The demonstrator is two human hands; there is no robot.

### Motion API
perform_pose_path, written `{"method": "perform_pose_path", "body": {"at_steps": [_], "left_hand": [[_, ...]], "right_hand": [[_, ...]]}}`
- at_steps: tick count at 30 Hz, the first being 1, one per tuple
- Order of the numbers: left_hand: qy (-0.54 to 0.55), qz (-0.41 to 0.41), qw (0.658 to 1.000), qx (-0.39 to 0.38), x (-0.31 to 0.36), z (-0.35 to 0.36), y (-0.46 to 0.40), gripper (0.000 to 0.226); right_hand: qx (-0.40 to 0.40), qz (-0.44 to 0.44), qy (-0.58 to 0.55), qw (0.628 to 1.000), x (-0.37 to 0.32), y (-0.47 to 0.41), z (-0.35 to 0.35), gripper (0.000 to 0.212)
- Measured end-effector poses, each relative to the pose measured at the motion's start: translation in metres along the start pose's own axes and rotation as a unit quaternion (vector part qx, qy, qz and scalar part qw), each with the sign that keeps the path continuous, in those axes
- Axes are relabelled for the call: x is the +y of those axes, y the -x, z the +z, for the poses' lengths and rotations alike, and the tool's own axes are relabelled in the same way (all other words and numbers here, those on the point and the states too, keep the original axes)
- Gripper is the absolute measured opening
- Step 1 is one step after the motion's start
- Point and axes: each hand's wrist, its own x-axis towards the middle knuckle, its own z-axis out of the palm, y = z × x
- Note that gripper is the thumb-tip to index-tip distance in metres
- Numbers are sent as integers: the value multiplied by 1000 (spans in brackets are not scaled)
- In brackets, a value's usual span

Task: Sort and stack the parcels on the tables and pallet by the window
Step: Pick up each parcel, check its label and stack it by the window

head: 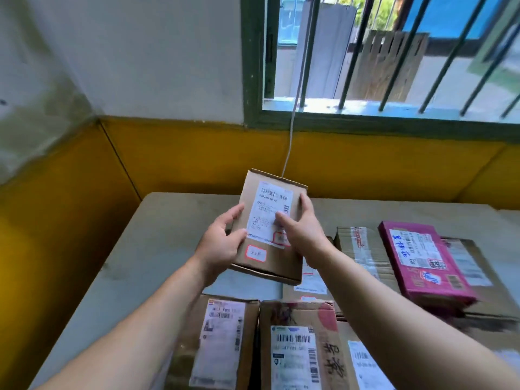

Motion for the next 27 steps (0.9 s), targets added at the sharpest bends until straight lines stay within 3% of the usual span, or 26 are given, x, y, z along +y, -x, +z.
{"method": "perform_pose_path", "body": {"at_steps": [7,14,22,27], "left_hand": [[-3,108,991,-80,36,31,73,56],[52,105,972,-202,80,114,135,60],[61,112,937,-325,114,270,206,62],[46,121,901,-415,113,422,272,65]], "right_hand": [[101,-72,-48,991,-20,92,-50,75],[206,-100,-46,972,-20,197,-145,72],[350,-91,-18,932,13,301,-291,71],[434,-50,13,899,59,395,-418,70]]}}
